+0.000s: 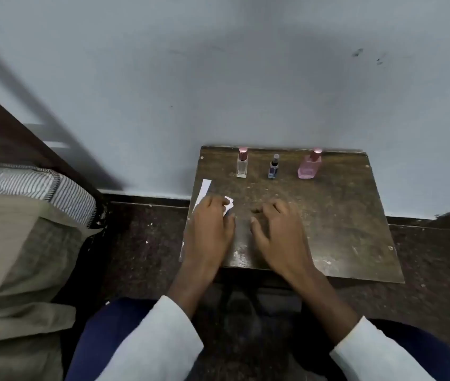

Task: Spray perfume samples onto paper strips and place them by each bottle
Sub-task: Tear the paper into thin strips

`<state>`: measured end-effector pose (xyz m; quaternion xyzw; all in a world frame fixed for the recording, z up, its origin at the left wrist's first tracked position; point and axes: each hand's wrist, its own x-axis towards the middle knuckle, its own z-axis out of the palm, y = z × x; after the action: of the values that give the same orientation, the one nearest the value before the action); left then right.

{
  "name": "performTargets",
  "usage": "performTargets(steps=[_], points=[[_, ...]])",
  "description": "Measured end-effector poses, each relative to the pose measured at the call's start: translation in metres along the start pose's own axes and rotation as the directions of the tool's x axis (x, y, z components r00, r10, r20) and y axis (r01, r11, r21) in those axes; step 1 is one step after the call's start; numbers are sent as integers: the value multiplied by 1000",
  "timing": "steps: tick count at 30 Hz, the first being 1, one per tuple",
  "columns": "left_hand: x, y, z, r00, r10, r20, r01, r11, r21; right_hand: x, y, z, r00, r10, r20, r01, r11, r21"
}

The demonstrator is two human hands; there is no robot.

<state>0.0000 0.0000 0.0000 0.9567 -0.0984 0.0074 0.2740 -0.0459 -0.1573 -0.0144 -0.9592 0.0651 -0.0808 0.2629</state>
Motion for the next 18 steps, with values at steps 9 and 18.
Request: performTargets(steps=[9, 18], points=[[28, -19, 5, 993, -106, 55, 94, 979, 179, 35, -1, 28, 993, -13, 117, 3, 996, 85], [33, -22, 10, 987, -142, 72, 120, 960, 253, 41, 0, 37, 988, 45, 148, -65, 989, 132]])
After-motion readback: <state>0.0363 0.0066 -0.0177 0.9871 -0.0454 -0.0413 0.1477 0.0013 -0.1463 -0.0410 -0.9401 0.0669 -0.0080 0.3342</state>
